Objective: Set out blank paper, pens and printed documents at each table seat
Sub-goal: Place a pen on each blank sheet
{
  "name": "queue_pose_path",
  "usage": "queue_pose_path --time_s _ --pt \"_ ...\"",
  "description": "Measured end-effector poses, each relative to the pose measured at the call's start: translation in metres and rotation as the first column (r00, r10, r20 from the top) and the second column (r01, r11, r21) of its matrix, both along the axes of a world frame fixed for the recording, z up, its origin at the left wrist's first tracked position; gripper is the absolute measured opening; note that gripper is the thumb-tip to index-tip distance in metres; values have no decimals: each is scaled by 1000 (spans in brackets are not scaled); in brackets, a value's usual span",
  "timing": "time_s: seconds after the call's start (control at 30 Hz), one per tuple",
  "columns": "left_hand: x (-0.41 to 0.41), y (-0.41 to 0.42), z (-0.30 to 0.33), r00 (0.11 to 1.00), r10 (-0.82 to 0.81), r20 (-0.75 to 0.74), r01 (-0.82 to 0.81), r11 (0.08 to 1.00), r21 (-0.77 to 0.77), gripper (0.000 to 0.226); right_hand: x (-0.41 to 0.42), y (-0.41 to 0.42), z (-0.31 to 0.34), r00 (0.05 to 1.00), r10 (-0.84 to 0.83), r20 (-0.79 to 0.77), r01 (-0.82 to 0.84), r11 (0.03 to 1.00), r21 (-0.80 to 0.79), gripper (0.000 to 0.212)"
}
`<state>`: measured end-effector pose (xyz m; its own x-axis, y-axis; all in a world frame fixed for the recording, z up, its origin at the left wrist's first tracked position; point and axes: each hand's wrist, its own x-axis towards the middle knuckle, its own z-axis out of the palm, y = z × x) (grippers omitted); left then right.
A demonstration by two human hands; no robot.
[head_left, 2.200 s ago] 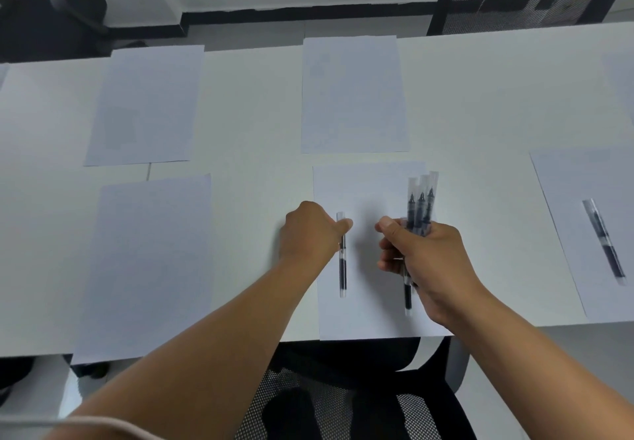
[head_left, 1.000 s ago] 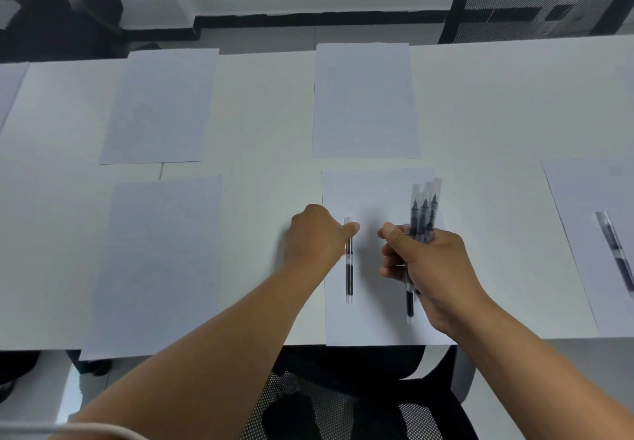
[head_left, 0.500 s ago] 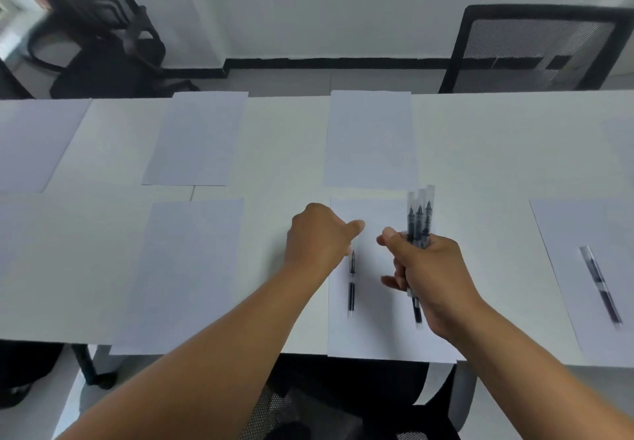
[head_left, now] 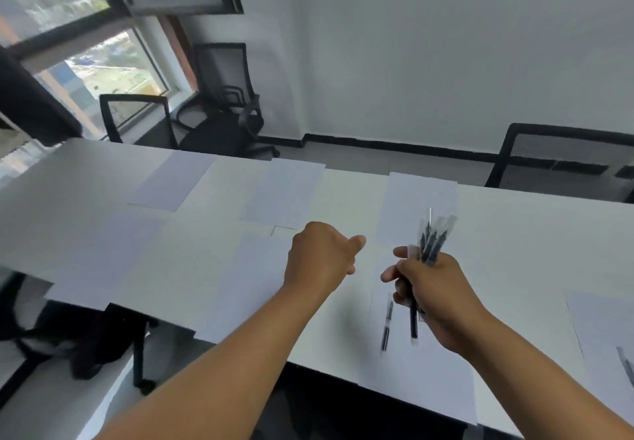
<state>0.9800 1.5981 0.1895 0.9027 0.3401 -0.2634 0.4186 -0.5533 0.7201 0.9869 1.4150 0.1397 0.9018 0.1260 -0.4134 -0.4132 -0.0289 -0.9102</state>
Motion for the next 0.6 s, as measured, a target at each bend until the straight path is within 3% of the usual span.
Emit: queue_pose_path --time_s 0.2,0.4,0.6 --pt "-33 38 54 990 55 128 -55 998 -7 41 -17 44 55 976 147 163 -142 989 -41 20" --pt "-66 98 84 967 81 240 -87 996 13 40 -41 106 93 985 57 165 -80 987 138 14" --pt "-114 183 94 953 60 298 -80 995 57 43 -85 195 119 977 40 210 -65 991 116 18"
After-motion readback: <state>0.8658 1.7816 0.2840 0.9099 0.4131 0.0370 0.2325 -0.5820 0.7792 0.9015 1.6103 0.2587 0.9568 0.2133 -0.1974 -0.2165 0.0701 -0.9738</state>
